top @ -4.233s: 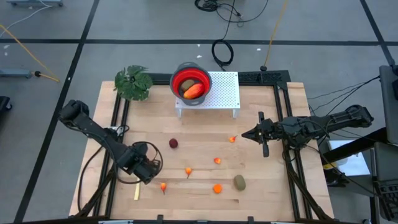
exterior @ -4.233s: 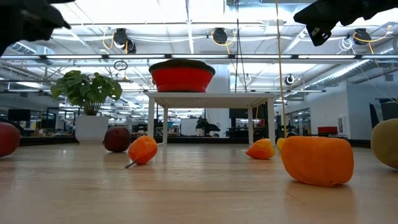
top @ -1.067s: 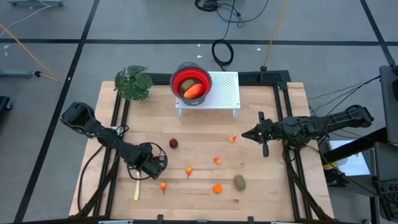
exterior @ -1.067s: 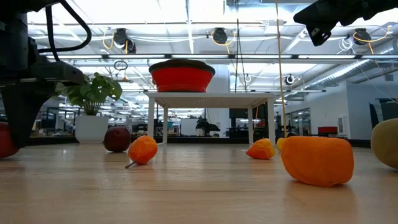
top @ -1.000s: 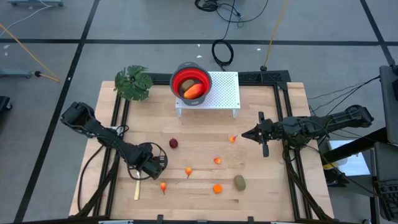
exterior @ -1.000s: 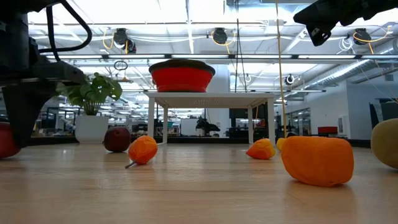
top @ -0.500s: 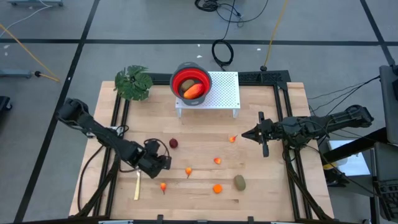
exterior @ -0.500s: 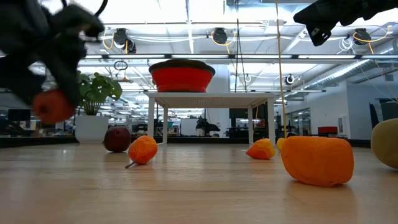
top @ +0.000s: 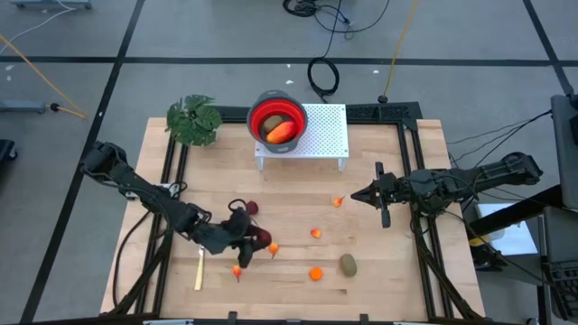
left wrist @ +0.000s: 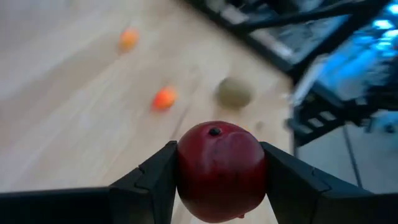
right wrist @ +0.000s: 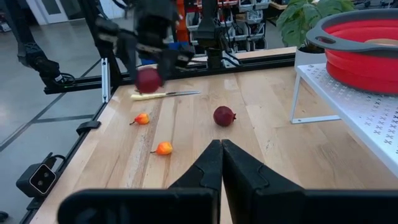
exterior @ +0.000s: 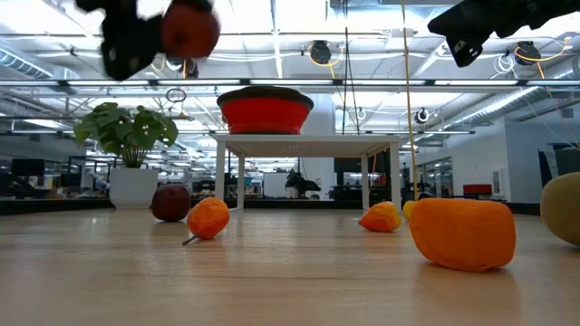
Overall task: Pick & Place Fruit
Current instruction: Put the pomegranate into the red strainer bowl on the shelf
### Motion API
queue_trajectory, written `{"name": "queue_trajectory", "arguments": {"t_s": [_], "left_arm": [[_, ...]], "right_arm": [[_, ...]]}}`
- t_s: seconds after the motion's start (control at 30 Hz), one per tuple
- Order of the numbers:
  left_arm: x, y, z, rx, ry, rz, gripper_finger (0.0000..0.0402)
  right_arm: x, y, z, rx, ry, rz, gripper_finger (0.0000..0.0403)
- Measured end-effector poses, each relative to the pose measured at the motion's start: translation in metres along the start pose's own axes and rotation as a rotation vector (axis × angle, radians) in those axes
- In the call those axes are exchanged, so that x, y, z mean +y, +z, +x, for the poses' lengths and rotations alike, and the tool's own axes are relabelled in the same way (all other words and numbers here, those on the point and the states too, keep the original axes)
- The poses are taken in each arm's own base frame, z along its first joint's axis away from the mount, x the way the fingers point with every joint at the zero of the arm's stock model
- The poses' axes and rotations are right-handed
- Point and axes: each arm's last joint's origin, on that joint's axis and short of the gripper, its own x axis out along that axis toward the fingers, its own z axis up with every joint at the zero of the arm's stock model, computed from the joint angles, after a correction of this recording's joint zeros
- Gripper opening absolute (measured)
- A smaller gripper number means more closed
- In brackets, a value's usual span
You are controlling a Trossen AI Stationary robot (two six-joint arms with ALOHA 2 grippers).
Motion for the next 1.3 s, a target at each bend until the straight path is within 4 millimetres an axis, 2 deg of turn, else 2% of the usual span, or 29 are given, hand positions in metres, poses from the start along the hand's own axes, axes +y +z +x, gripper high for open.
{"name": "queue_trajectory", "arguments": {"t_s": [0.2,0.43,0.7,0.9,1.03,1.3], "left_arm": [[-0.021,0.022,-0.004,-0.227,-0.181,0.185,0.0200],[-0.039,0.047,-0.020,-0.527,-0.350,0.356,0.0200],[-0.050,0.061,-0.036,-0.746,-0.545,0.504,0.0200],[-0.055,0.064,-0.045,-0.851,-0.692,0.632,0.0200],[-0.056,0.064,-0.046,-0.877,-0.693,0.692,0.0200],[-0.056,0.065,-0.047,-0.866,-0.702,0.621,0.0200]], "right_arm": [[0.000,0.000,0.000,0.001,0.000,0.000,0.0004],[0.000,0.000,0.000,0.004,-0.001,-0.001,0.0004],[0.000,0.000,0.000,0.004,0.000,-0.028,0.0004],[0.000,0.000,0.000,0.004,0.000,-0.049,0.0004],[0.000,0.000,0.000,0.004,0.000,-0.049,0.0004],[0.000,0.000,0.000,0.003,0.000,-0.049,0.0004]]}}
